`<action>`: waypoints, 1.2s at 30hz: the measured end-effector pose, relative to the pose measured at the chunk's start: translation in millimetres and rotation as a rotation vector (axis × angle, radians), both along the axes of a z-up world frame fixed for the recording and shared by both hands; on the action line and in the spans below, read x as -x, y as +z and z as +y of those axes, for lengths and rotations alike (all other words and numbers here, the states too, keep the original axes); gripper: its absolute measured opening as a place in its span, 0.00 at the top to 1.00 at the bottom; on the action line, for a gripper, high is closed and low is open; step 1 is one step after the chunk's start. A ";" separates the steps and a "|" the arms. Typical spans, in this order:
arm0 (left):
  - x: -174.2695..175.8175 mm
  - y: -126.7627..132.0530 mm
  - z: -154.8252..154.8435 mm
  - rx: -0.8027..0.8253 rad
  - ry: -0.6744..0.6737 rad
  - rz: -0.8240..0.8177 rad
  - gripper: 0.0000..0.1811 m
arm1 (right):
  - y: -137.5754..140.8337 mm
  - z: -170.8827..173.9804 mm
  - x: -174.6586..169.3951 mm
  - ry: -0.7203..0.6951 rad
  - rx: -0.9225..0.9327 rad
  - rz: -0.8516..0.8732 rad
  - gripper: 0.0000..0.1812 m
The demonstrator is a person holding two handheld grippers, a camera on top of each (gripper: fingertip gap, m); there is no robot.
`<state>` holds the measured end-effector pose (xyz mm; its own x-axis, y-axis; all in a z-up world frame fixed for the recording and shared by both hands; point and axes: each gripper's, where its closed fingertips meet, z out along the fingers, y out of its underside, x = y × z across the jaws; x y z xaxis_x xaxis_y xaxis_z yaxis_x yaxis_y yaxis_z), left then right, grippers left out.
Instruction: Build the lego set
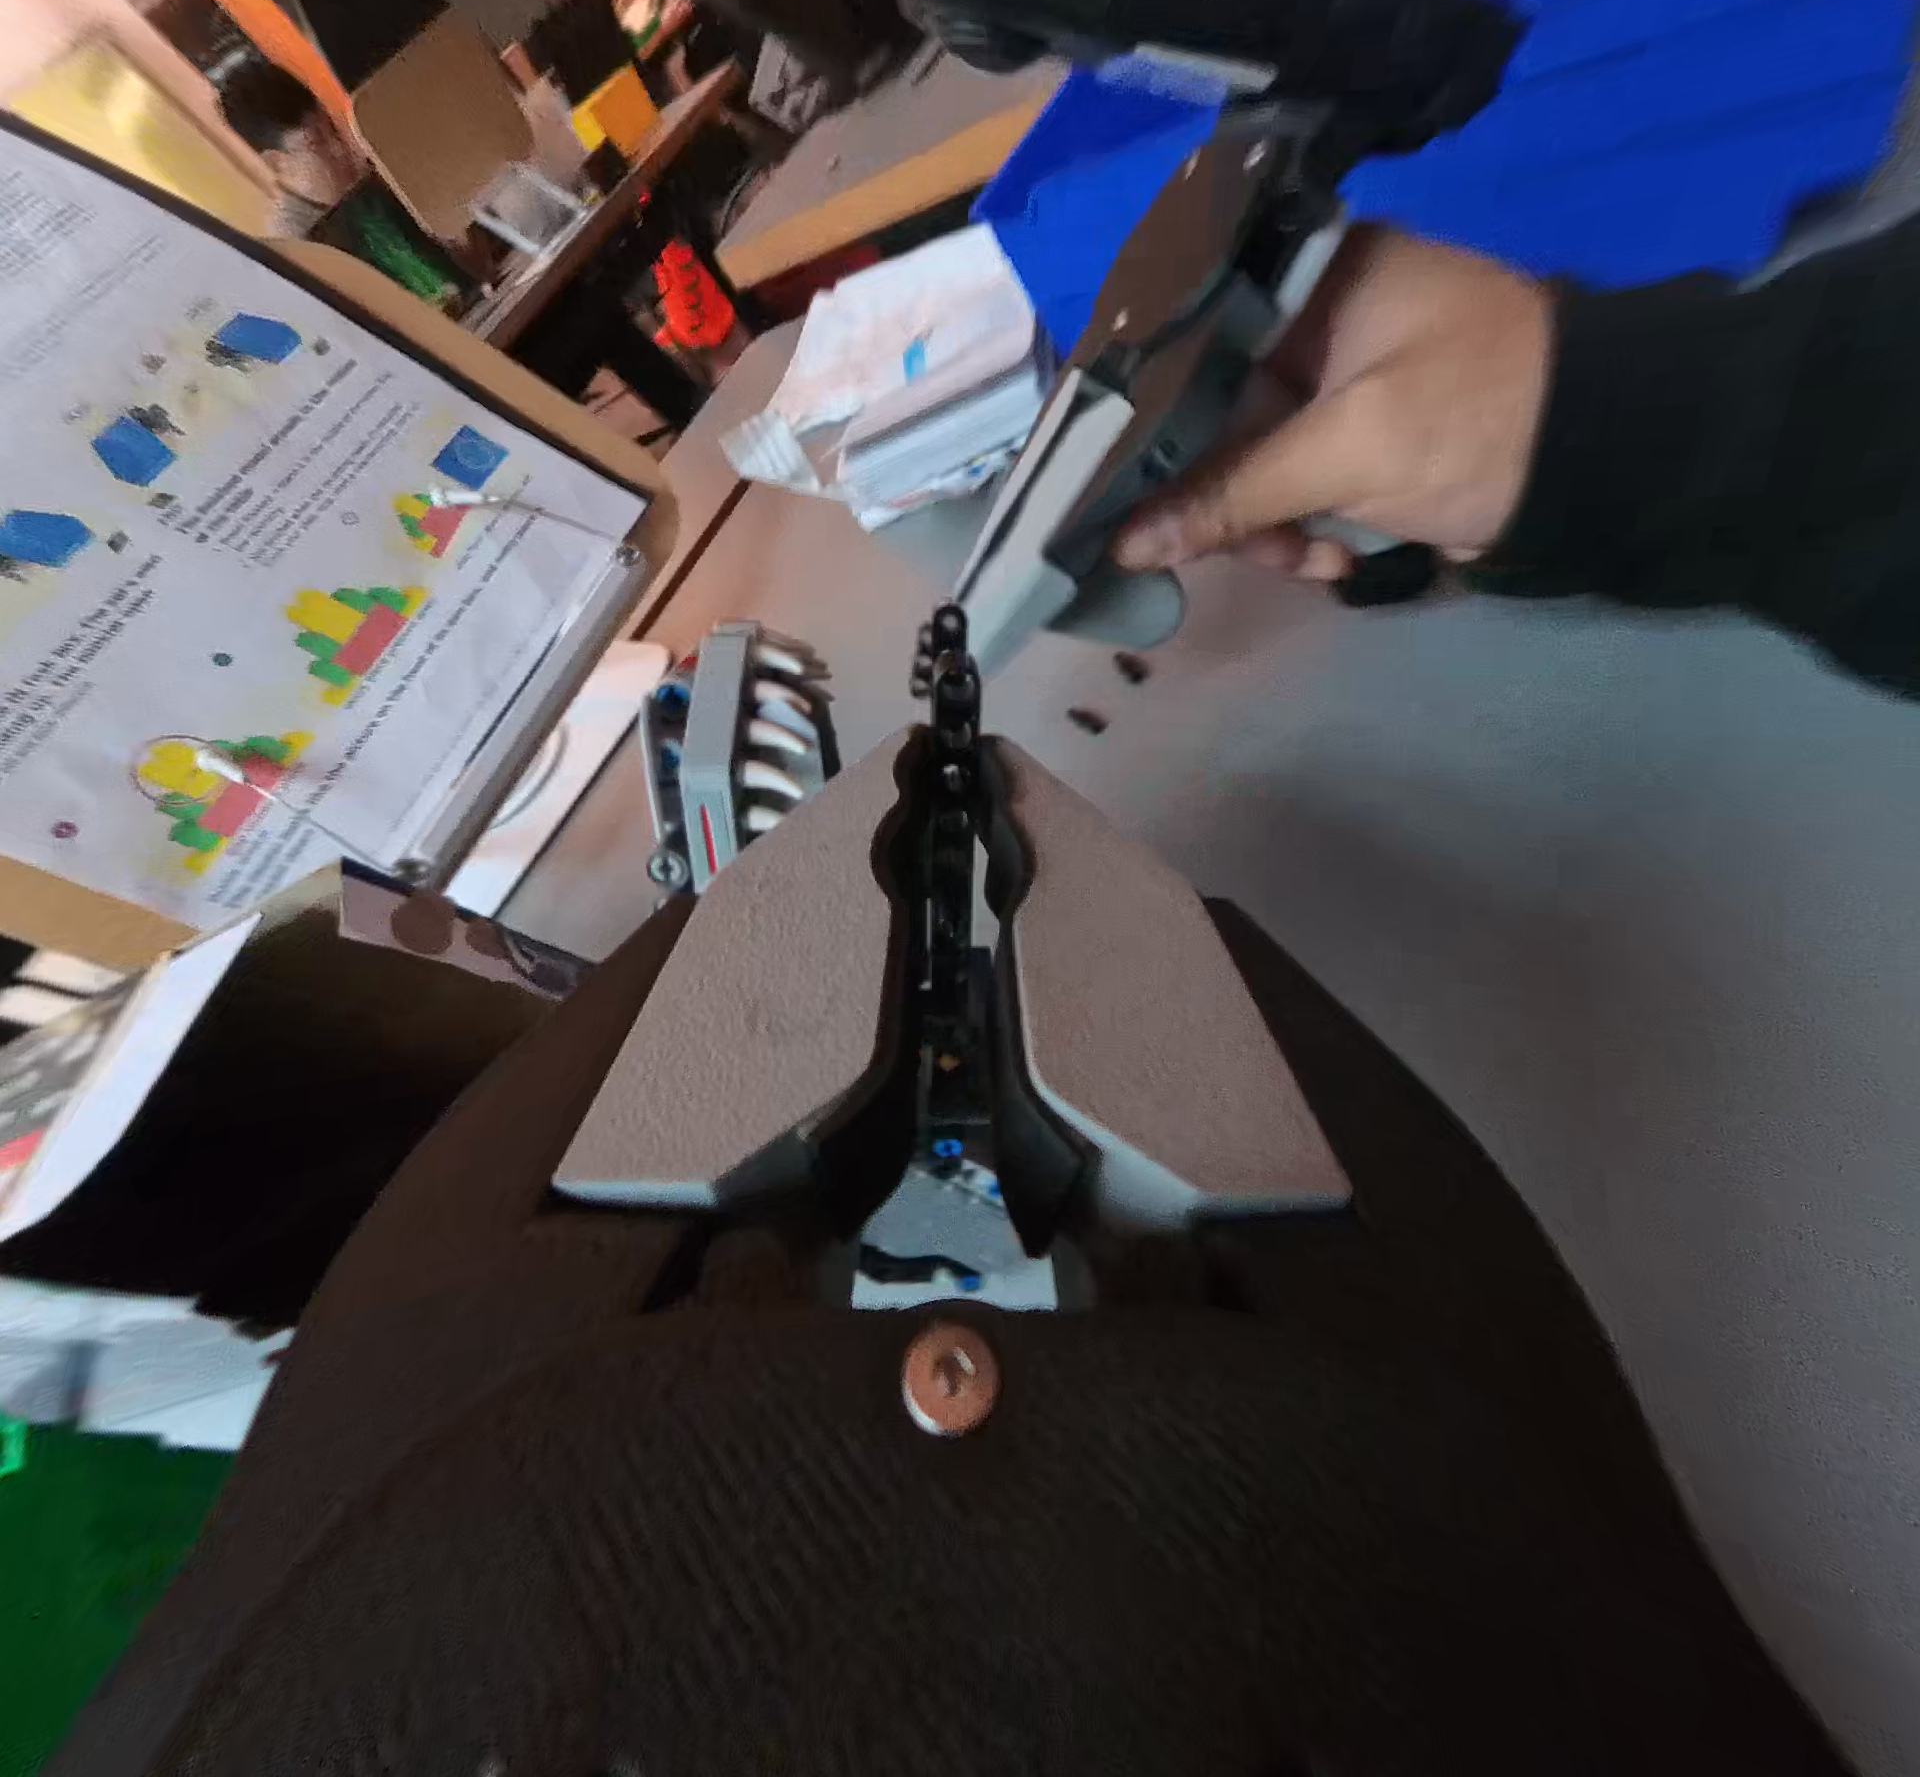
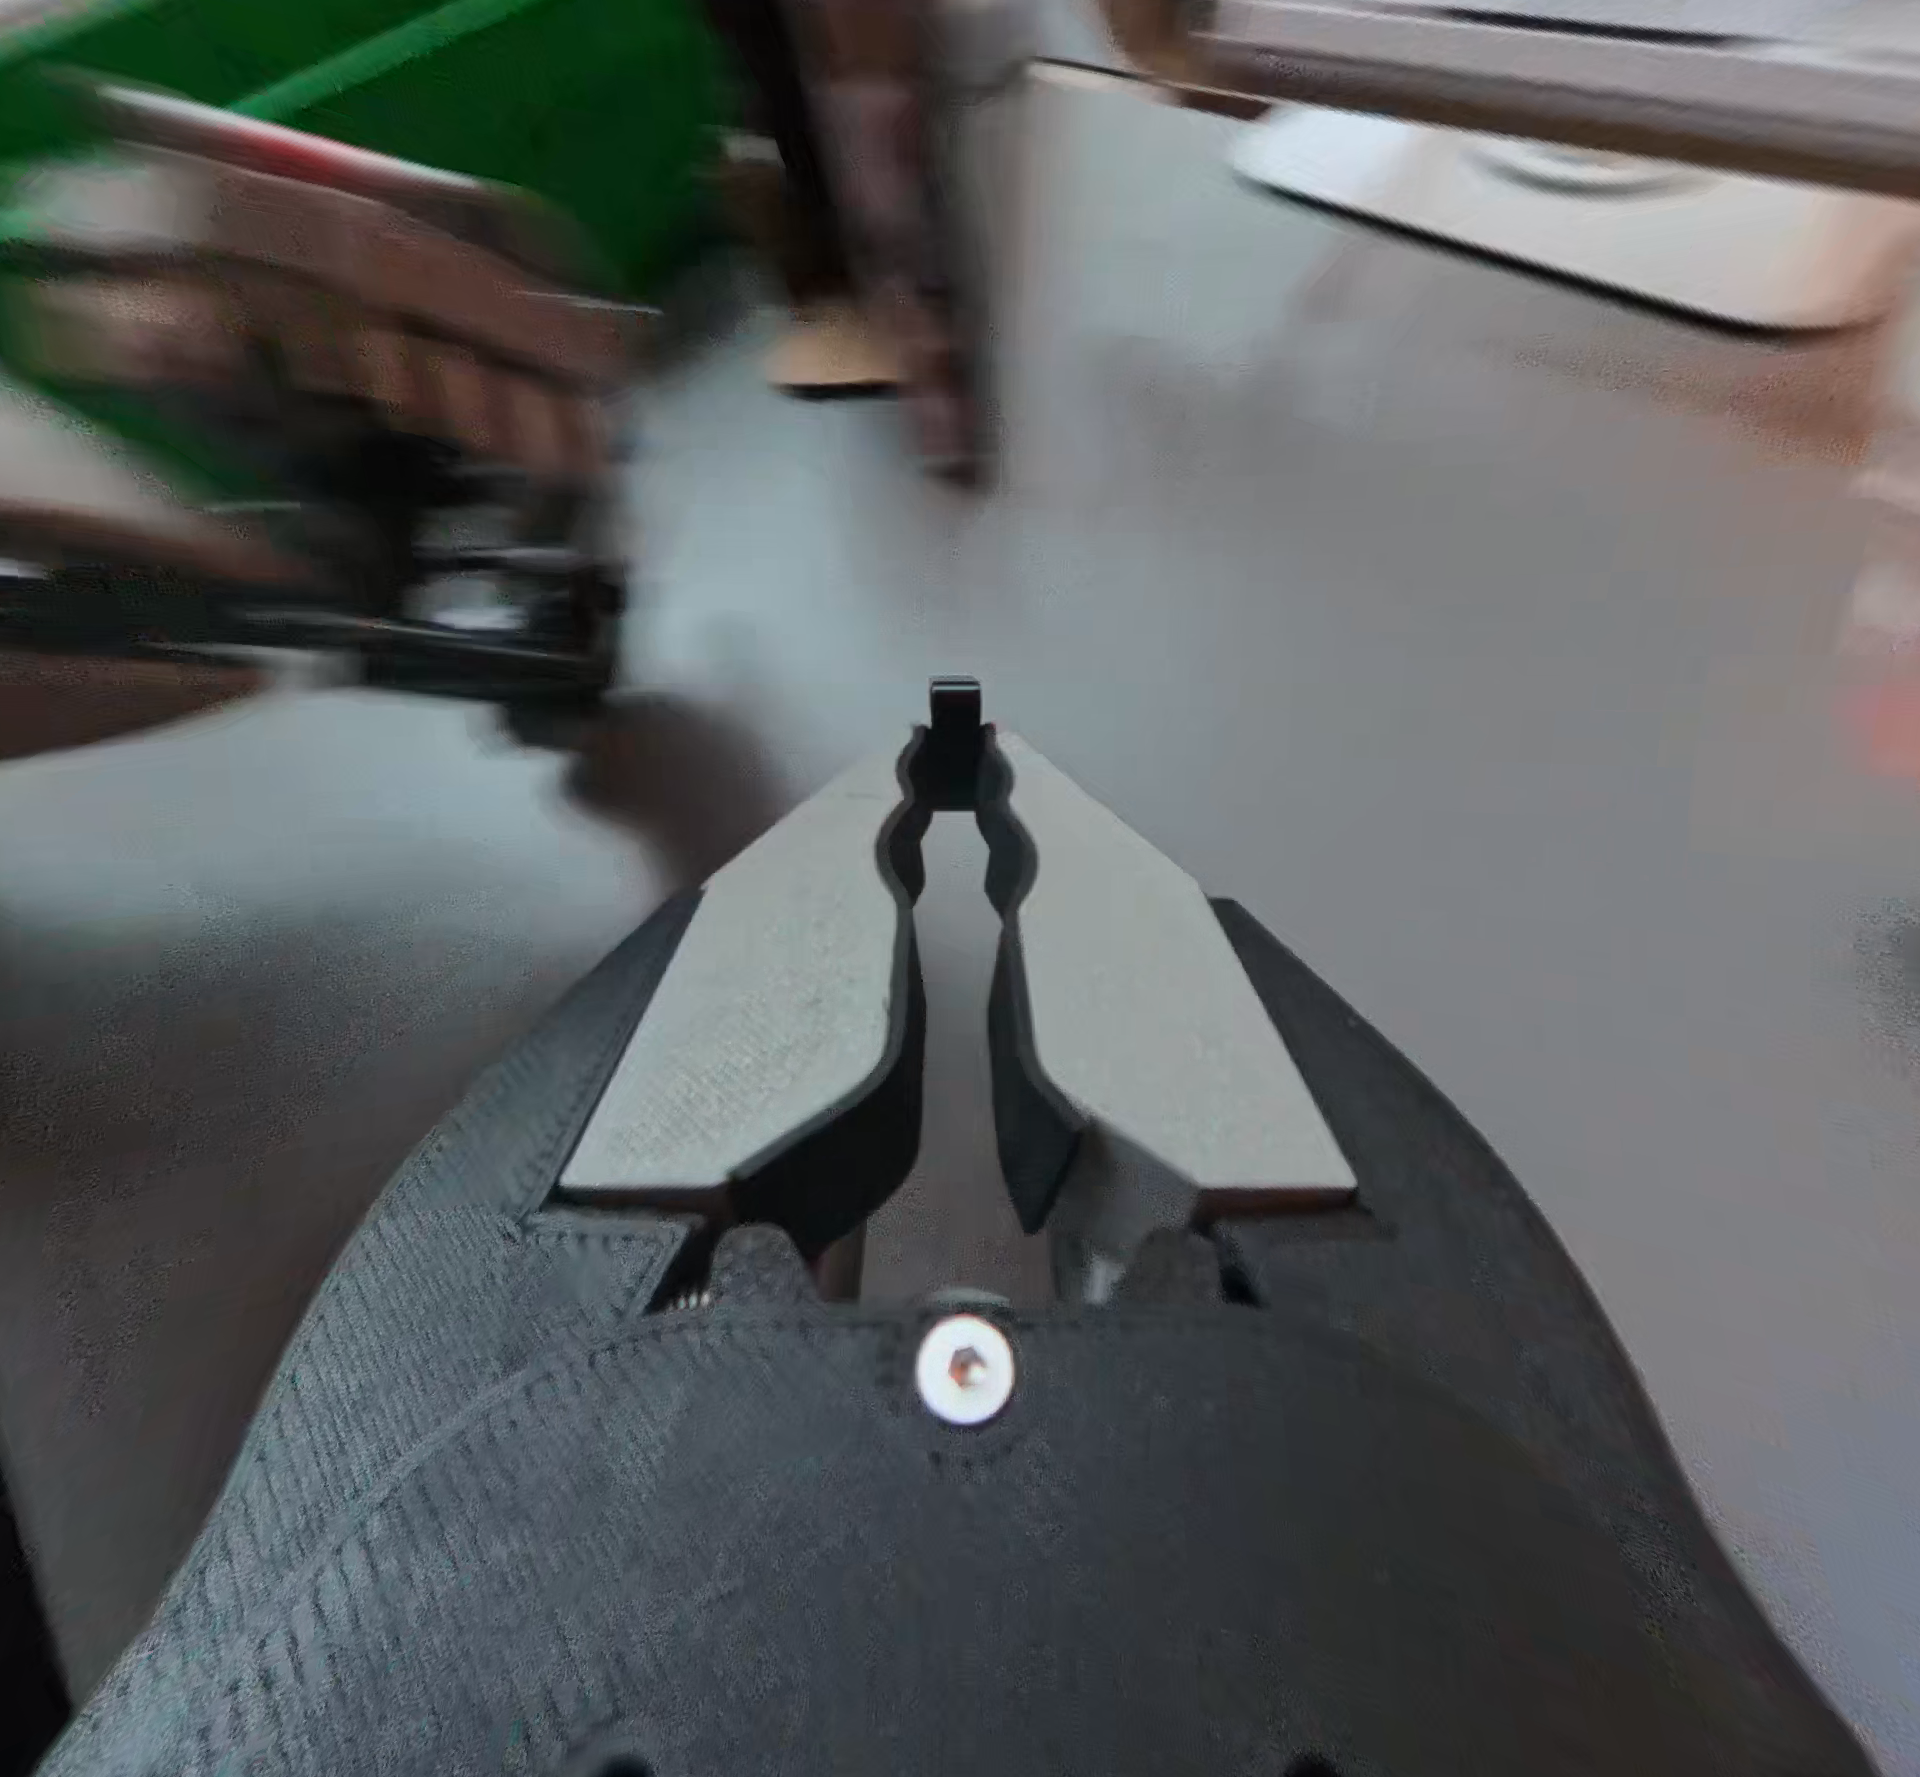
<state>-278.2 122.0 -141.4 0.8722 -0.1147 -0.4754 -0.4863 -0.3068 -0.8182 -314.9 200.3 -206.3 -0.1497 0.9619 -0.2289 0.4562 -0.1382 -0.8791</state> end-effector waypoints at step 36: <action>52.3 36.8 -13.3 -0.201 -0.195 -0.721 0.96 | 25.6 -81.4 -26.0 0.506 0.057 0.179 0.86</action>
<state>-330.5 108.7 -104.6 0.9472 -0.2693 0.1742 0.1576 -0.0821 -0.9841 -289.0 118.9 -180.6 -0.6324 0.7463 -0.2076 0.3223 0.0099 -0.9466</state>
